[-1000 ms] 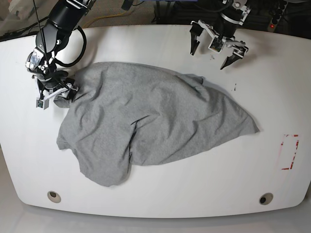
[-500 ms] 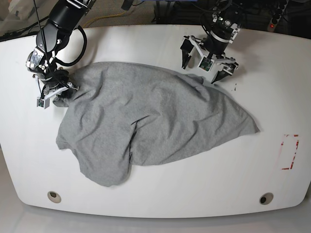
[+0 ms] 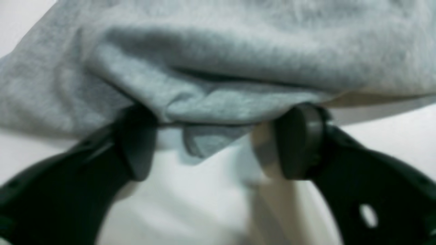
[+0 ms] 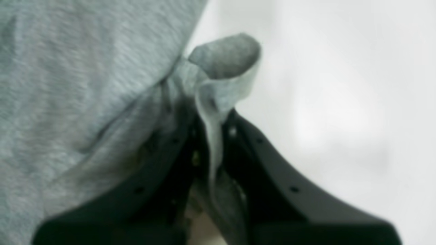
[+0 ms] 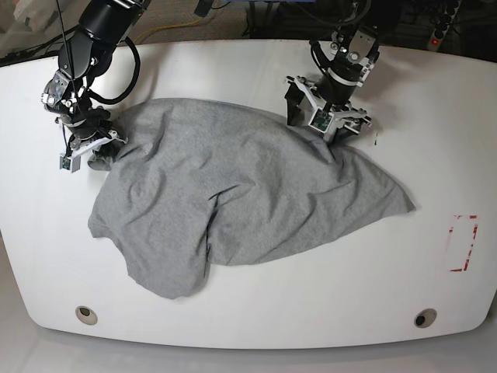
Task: Fold the T-shirt properly
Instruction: 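Lower the left gripper and pinch the shirt fabric near it, then lift the shirt with both grippers and pull it apart, then move the left gripper back over the shirt and regrasp fabric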
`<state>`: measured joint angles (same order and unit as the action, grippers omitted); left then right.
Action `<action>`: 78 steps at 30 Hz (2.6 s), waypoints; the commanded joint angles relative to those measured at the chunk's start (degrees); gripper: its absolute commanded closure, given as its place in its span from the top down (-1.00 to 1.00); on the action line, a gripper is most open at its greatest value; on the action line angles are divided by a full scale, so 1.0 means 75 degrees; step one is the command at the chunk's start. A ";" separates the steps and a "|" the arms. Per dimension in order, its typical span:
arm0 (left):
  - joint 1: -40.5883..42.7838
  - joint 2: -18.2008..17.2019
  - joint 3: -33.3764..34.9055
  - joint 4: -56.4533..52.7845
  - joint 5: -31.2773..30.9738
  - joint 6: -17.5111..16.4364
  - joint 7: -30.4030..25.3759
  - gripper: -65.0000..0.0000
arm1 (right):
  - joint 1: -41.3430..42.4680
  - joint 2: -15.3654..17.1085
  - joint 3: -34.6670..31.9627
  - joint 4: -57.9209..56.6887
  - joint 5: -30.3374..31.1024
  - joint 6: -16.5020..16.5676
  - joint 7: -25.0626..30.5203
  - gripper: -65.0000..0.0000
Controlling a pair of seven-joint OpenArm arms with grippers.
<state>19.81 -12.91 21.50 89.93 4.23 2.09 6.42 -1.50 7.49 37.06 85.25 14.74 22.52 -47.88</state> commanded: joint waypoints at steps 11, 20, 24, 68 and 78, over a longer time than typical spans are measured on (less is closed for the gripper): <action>0.0107 0.0039 -0.0141 -0.0005 0.0122 -0.0108 0.0381 -0.96 | -0.0228 0.0028 -0.0176 0.1146 0.0115 0.0015 0.0107 -1.00; 0.0658 0.0027 -0.0832 0.1765 0.0122 -0.0237 0.1155 -0.97 | -0.0193 -0.0066 -0.0329 0.2177 0.0138 0.0015 0.0107 -1.00; 0.0810 0.0062 -0.1278 0.2737 0.0122 -0.0987 0.1811 -0.96 | -0.0017 -0.0066 -0.0352 0.2611 0.0150 0.0015 0.0107 -1.00; -0.7278 -0.0676 -0.2978 0.3370 0.0134 -0.5612 0.9811 -0.82 | 0.5539 0.1118 -0.2063 0.1568 0.0091 0.0390 -0.0468 -1.00; -0.5215 0.0027 -0.2978 0.3370 0.0110 -0.5612 0.9524 -0.71 | 0.3757 0.1047 -0.1817 0.2400 0.0150 0.0390 -0.0456 -1.00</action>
<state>-18.94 -13.78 -0.91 114.41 5.39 -40.10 80.09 25.39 14.37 23.11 101.41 15.46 25.78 -53.76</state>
